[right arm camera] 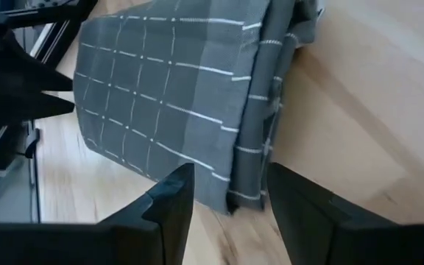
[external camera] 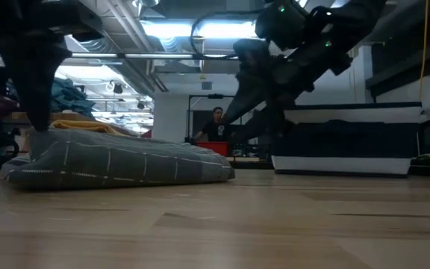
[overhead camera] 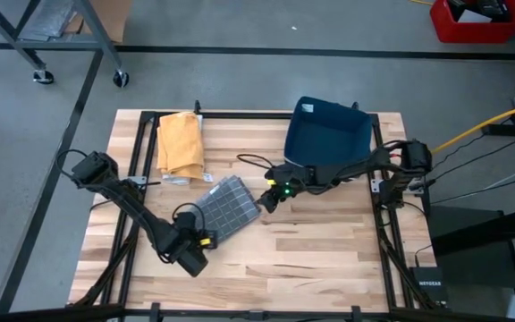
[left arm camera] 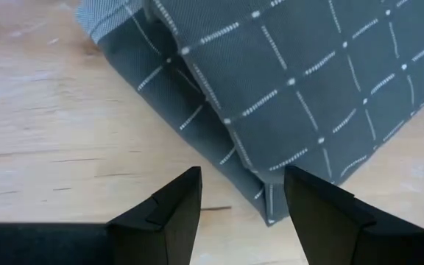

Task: Fold towel
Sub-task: Stack the gray patterned towel on top of the yellow towel

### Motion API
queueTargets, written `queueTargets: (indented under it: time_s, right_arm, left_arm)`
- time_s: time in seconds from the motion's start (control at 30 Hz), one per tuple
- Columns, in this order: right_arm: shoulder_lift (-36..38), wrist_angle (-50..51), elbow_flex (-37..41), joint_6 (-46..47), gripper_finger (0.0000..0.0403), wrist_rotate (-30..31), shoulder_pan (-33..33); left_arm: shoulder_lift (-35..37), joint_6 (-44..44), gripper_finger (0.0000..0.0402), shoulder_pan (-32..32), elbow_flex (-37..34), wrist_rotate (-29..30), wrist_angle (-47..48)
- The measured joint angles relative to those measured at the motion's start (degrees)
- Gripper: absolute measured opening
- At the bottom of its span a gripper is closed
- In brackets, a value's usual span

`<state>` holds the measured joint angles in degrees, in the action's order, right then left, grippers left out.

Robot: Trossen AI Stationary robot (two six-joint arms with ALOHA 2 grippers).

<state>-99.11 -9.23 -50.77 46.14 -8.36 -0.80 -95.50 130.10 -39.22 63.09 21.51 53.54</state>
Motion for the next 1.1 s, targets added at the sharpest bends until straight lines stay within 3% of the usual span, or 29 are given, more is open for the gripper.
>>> queueTargets:
  time_s: [0.37,0.67,1.1]
  right_arm:
    - [-8.97,0.02,-8.50,0.55,0.0177,-1.76,0.02]
    - [-12.61,8.86,-13.52,-0.05,0.0177,-2.65,-0.31]
    - [-11.53,9.77,-14.50,-1.54,0.0177,1.14,-0.35]
  left_arm:
    - [-0.17,-1.51,0.0185,2.96,0.00,0.08,0.31]
    - [-0.46,-2.64,0.0185,6.02,0.00,-0.24,1.30]
    - [-2.14,-0.85,0.0185,6.31,0.00,-10.72,1.04]
